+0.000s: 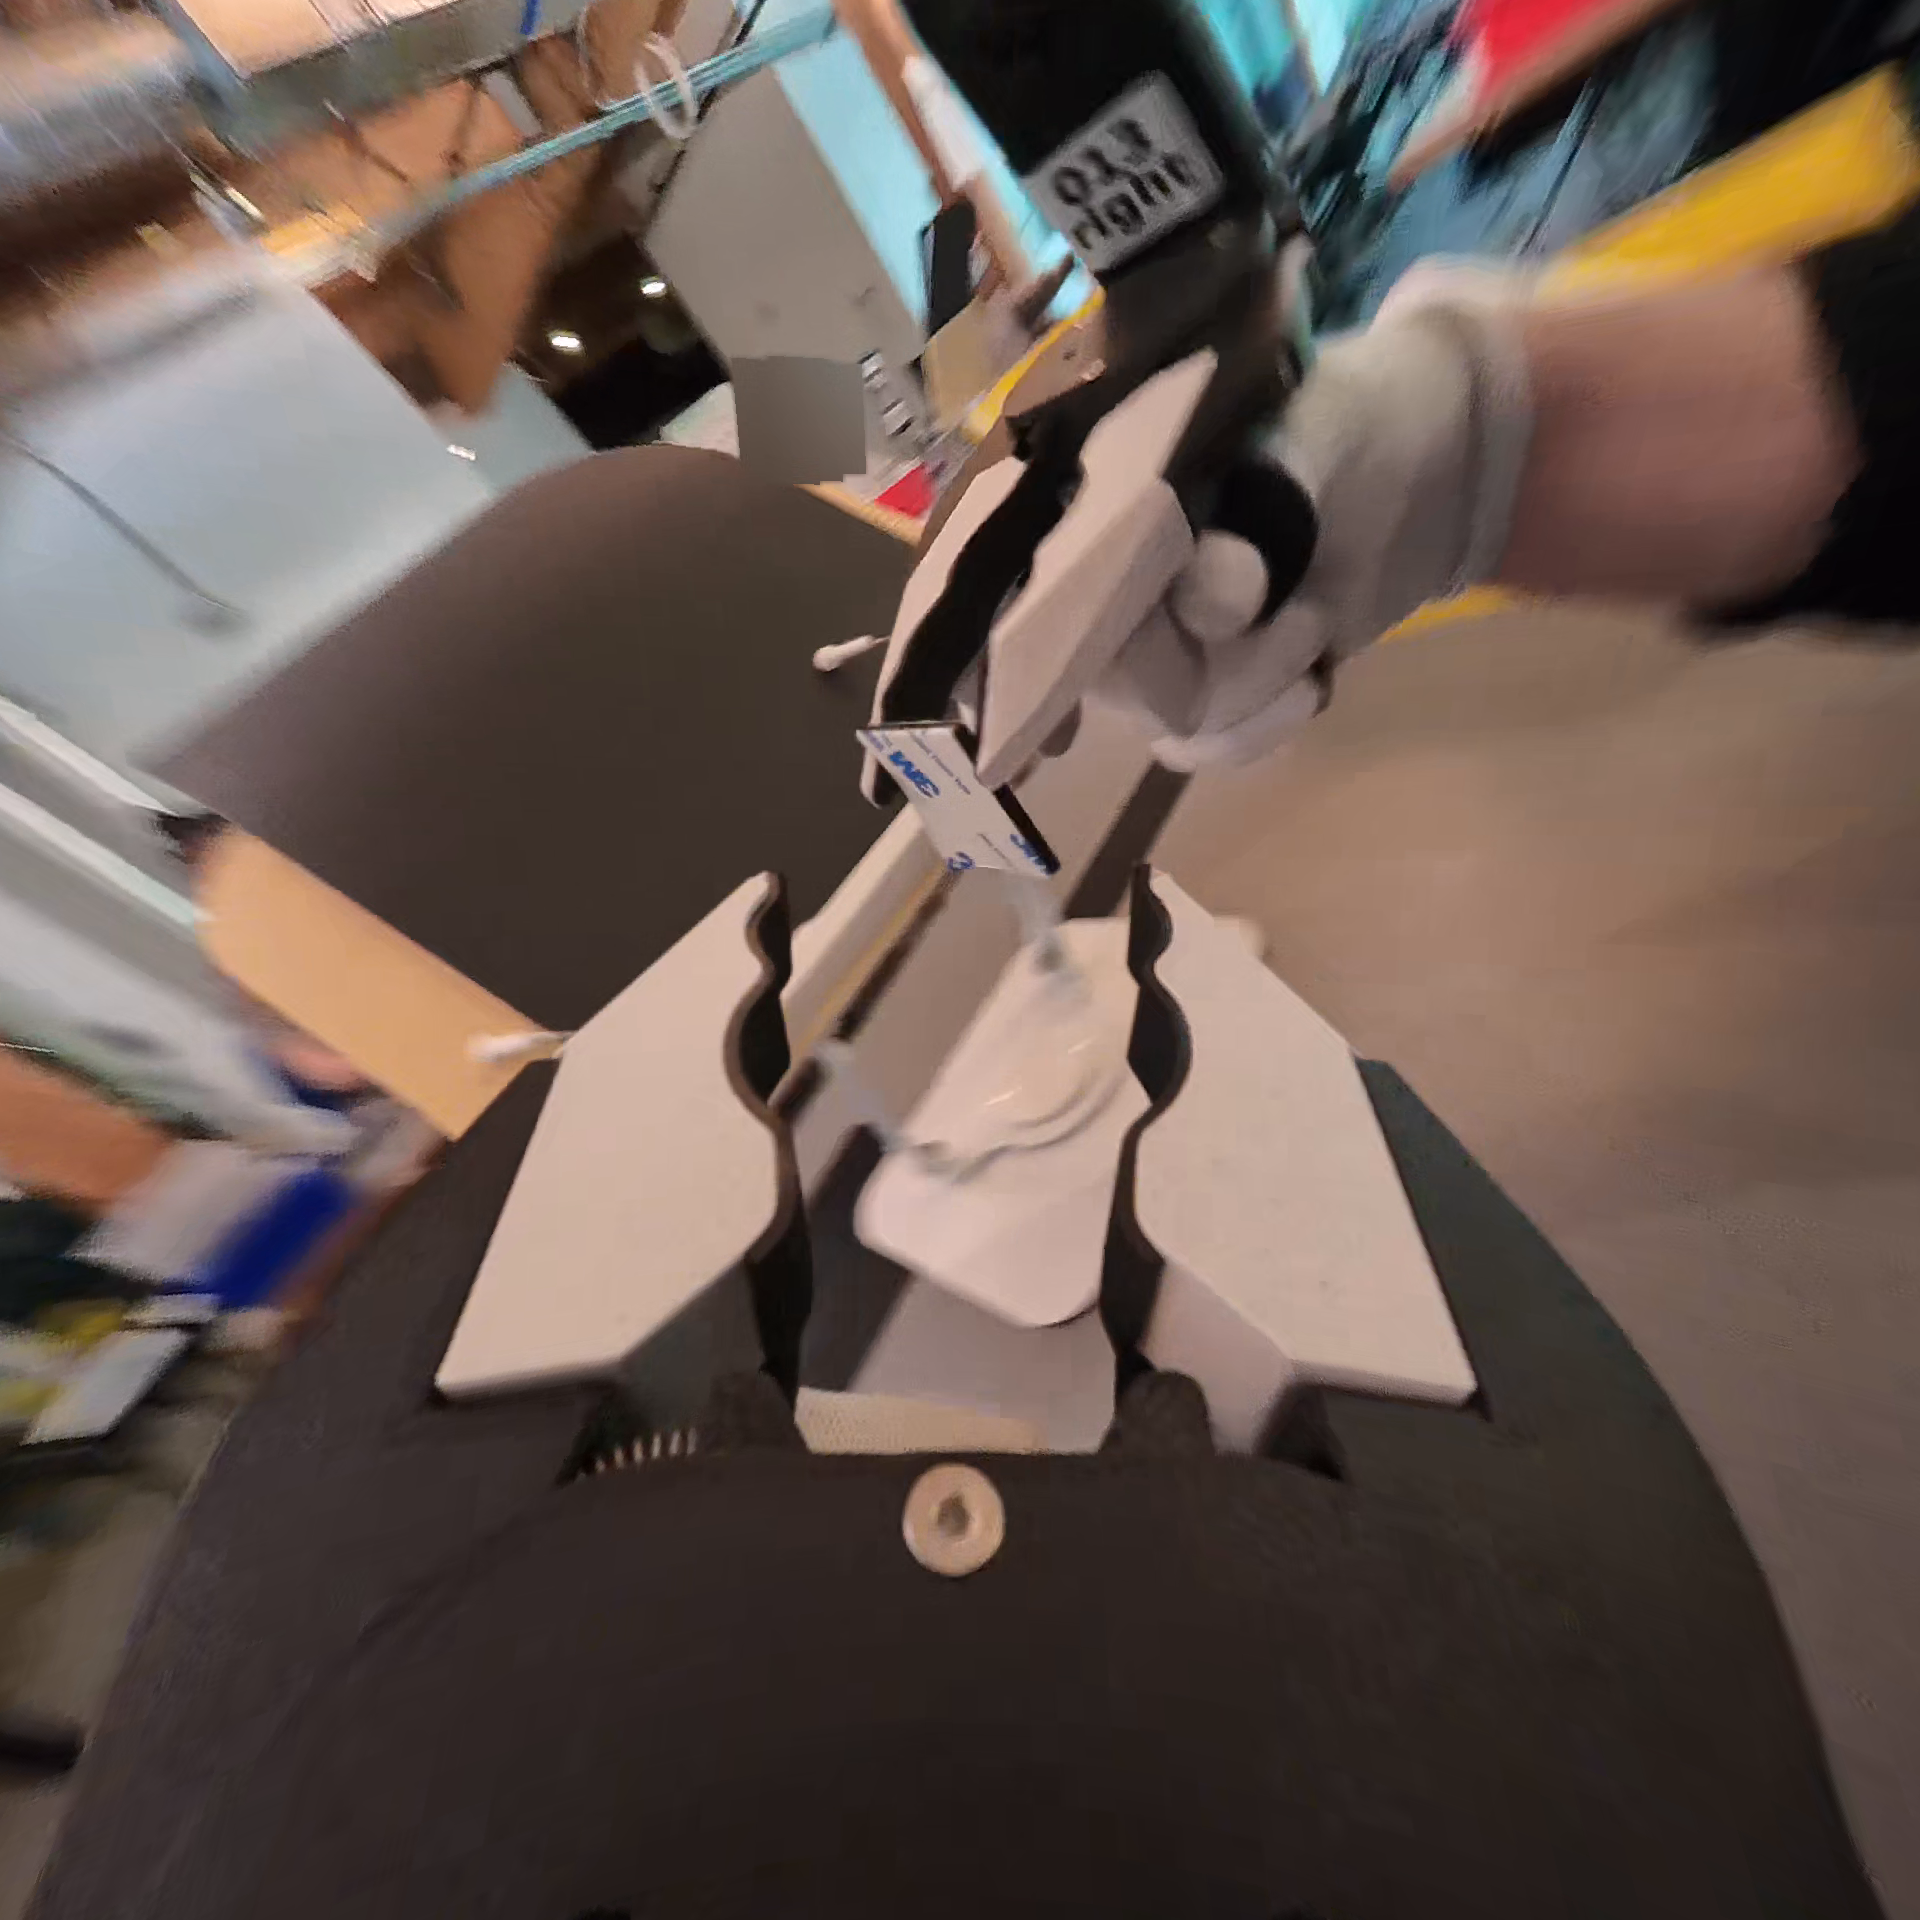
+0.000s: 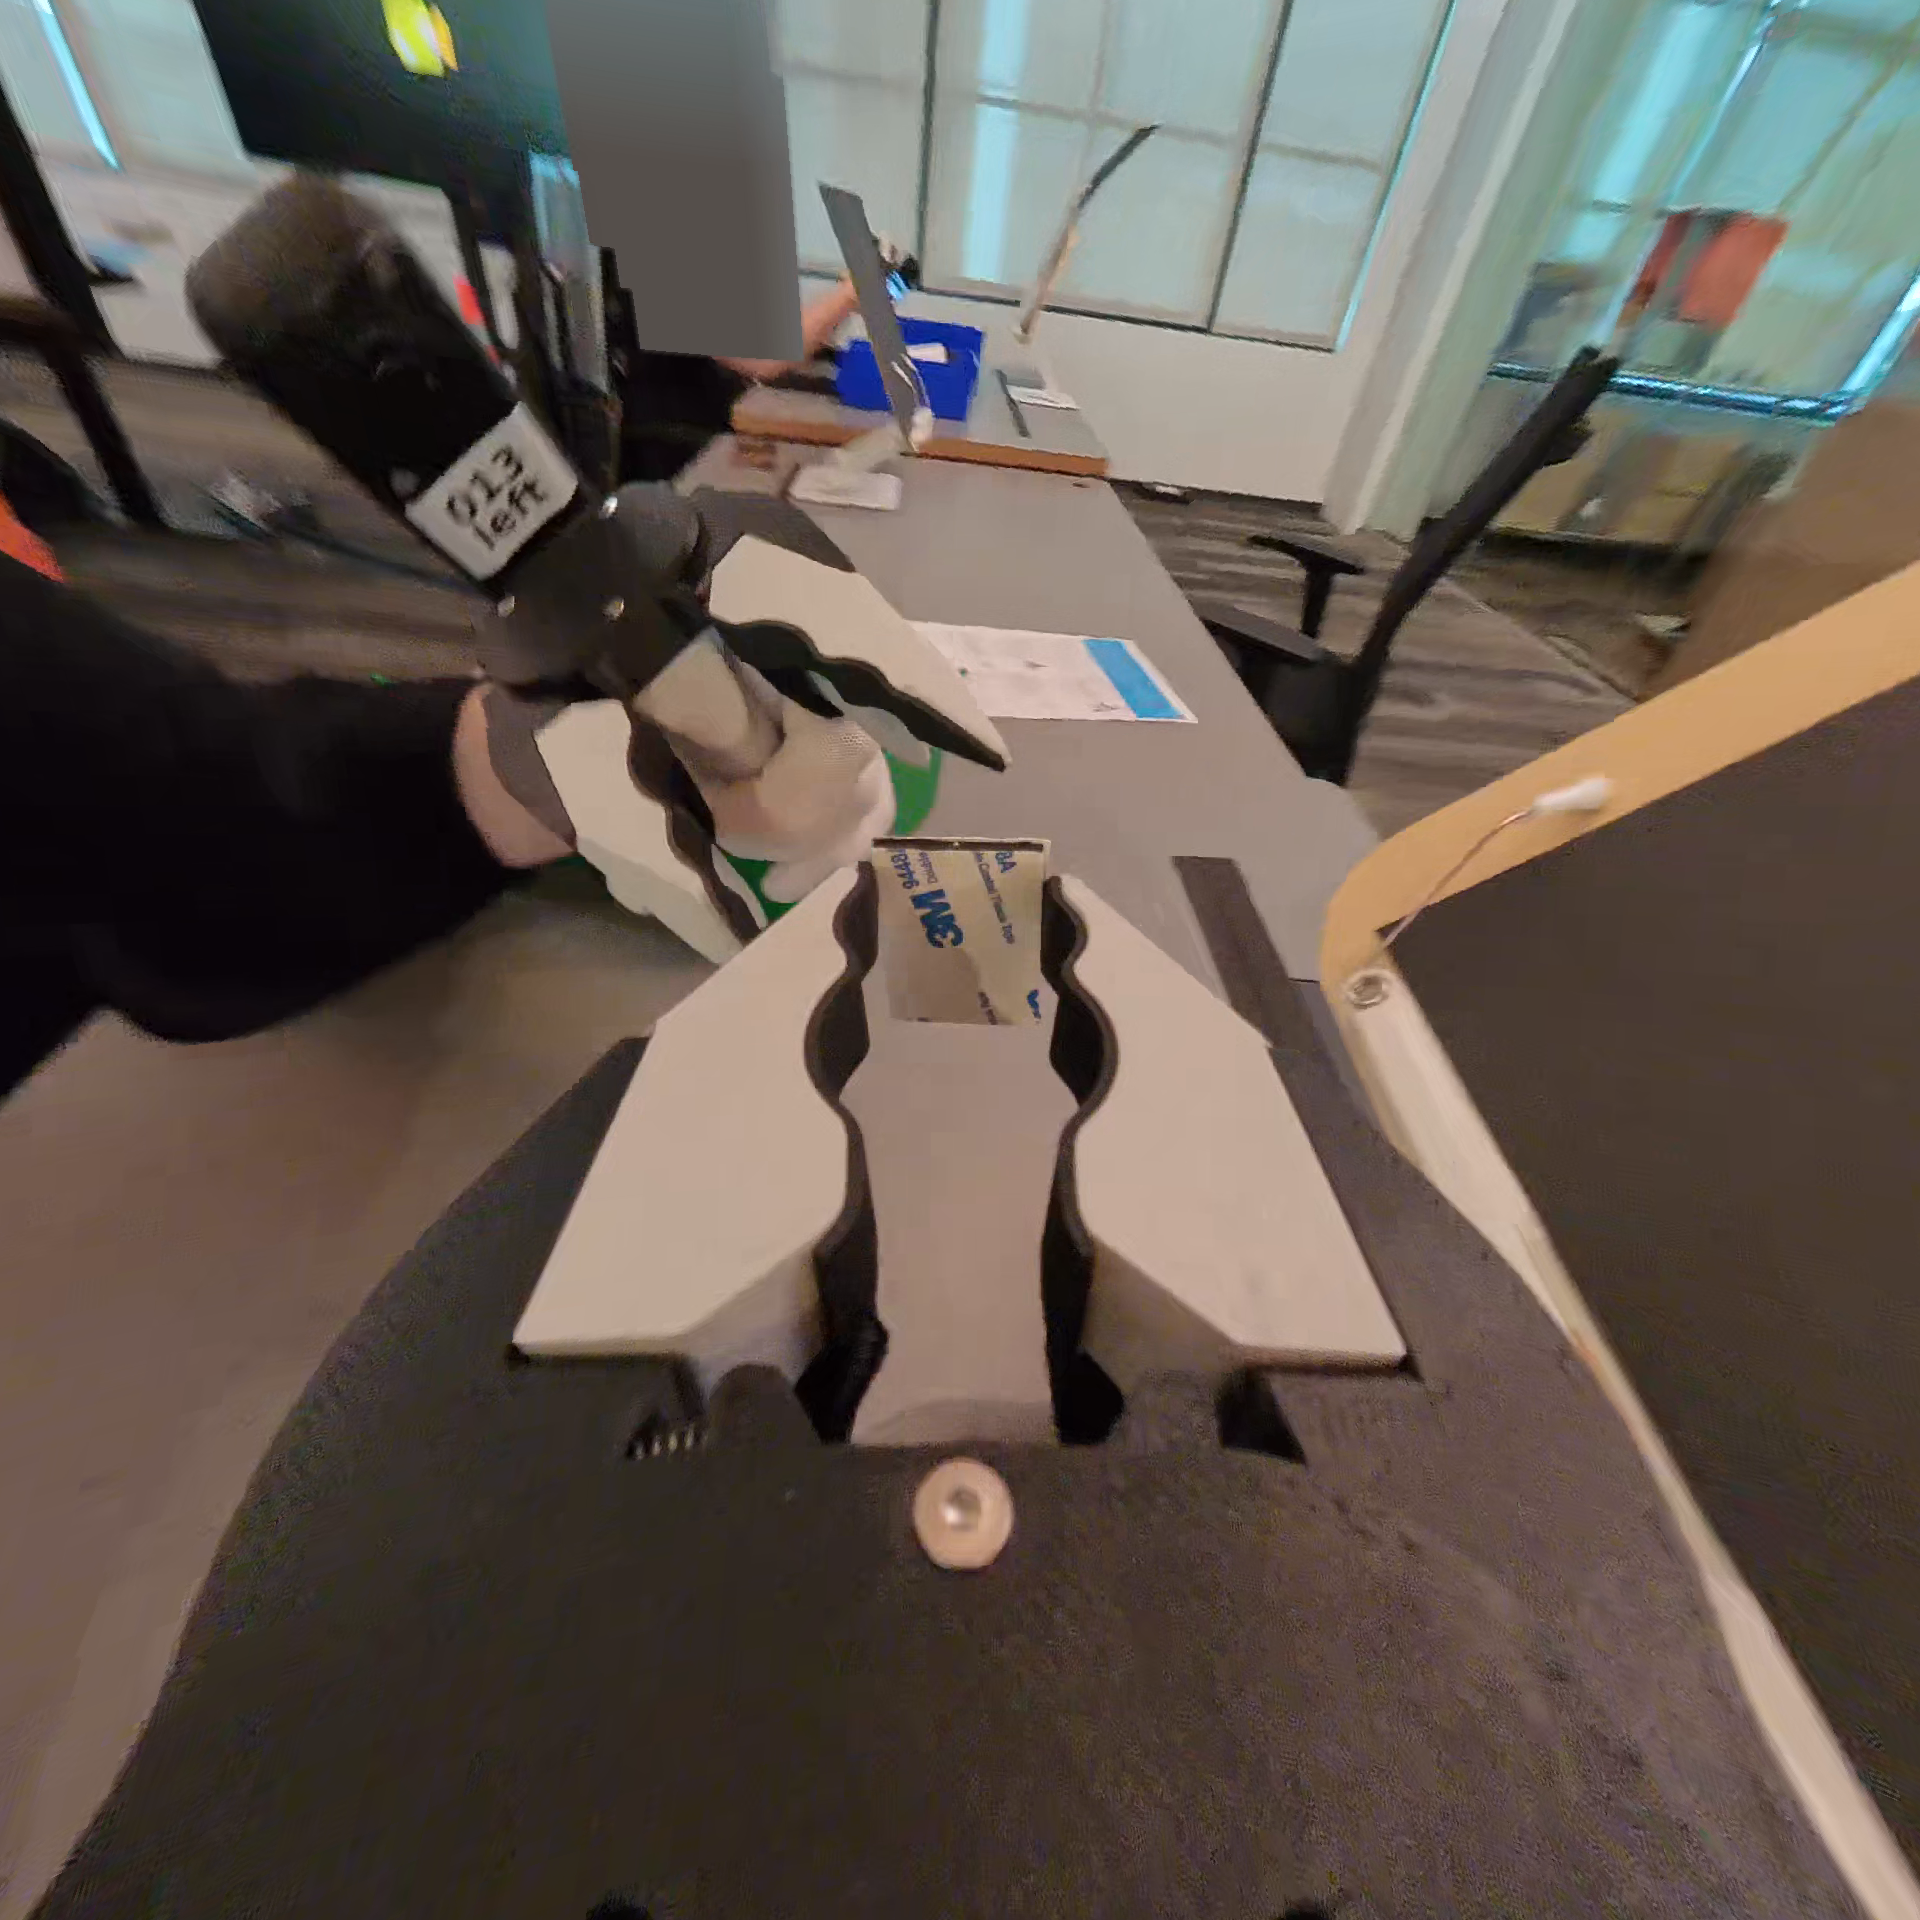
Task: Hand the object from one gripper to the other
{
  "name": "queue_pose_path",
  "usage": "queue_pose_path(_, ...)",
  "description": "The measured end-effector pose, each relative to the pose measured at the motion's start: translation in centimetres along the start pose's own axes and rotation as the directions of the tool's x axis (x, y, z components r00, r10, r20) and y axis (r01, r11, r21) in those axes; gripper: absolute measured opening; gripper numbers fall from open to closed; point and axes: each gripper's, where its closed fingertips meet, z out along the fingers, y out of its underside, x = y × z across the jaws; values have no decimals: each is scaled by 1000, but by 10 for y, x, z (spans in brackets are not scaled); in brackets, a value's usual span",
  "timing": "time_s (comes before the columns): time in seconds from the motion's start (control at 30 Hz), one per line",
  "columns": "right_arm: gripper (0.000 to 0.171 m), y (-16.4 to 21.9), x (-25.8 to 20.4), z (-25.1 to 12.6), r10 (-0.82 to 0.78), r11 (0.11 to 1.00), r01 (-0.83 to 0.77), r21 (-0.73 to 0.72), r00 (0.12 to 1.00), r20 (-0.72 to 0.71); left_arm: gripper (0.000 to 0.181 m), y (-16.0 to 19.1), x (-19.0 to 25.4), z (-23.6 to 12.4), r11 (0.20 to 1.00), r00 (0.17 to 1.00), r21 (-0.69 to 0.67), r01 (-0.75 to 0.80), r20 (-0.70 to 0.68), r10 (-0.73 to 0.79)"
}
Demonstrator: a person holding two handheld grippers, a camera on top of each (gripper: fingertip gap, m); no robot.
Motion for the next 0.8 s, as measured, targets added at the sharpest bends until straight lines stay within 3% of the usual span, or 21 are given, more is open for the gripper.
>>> queue_pose_path(0.17,28,14,-5,3,189,982,-189,-9,974,122,68,-5,13,8,953,950,-60,-297,82,302)
queue_pose_path(0.3,29,18,-14,5,256,966,-257,-21,945,205,68,-2,18,13,906,900,-99,-411,117,420)
queue_pose_path(0.8,28,23,-16,6,314,949,-309,-58,922,226,56,13,25,24,853,845,-163,-496,134,517)
